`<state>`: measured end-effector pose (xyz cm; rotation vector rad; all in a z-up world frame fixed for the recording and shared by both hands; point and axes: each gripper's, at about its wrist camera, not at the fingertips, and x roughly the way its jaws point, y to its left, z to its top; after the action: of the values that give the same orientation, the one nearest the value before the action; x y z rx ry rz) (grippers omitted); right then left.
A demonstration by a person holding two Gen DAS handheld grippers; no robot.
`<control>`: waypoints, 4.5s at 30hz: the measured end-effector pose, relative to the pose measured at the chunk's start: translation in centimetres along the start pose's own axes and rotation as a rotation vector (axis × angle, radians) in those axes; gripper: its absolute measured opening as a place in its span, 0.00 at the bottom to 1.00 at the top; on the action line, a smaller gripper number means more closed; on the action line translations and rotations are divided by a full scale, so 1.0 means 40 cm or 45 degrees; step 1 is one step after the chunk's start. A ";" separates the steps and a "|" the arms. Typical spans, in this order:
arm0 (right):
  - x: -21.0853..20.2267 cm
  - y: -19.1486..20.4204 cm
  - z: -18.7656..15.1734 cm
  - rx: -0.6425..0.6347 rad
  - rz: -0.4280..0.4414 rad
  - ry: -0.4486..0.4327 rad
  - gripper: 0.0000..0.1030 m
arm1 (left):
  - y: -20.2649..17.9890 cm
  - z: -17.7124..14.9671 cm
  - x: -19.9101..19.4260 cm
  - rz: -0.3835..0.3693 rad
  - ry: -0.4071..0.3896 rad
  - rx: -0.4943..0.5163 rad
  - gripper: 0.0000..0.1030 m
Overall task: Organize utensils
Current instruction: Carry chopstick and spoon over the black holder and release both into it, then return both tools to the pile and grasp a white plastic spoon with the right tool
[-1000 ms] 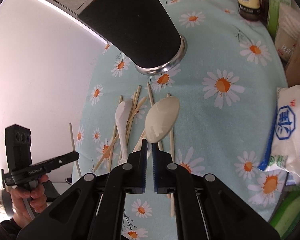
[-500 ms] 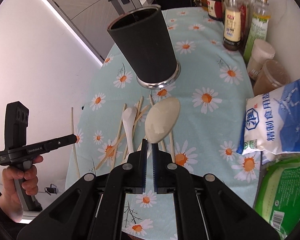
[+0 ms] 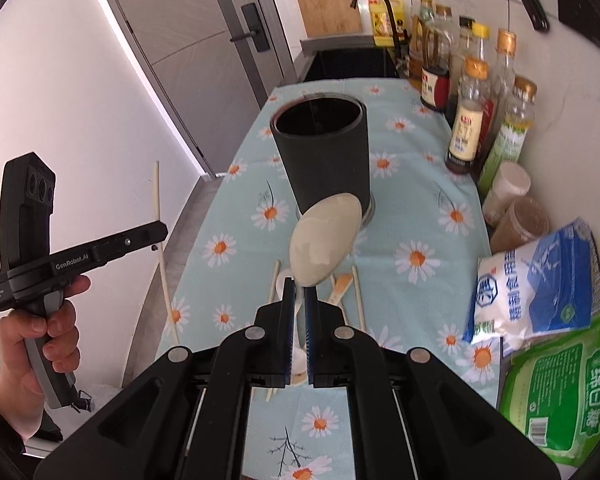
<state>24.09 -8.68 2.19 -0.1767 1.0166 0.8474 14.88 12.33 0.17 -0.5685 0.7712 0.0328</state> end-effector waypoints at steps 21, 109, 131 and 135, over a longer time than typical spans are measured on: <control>-0.037 -0.023 0.277 -0.117 0.068 -0.267 0.06 | -0.213 0.222 -0.050 0.044 -0.448 0.274 0.04; 0.167 -0.074 0.040 0.076 0.064 0.143 0.28 | -0.096 -0.033 0.056 -0.025 -0.091 0.310 0.05; 0.397 -0.056 -0.066 0.032 0.226 0.489 0.39 | 0.024 -0.247 0.046 -0.055 0.098 0.159 0.40; 0.444 -0.052 -0.064 0.009 0.231 0.557 0.39 | 0.032 -0.263 0.042 -0.087 0.122 0.121 0.40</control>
<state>28.19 -1.77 -14.00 -0.2750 1.4613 0.9934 8.96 7.90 -7.60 -0.5089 0.8416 -0.0944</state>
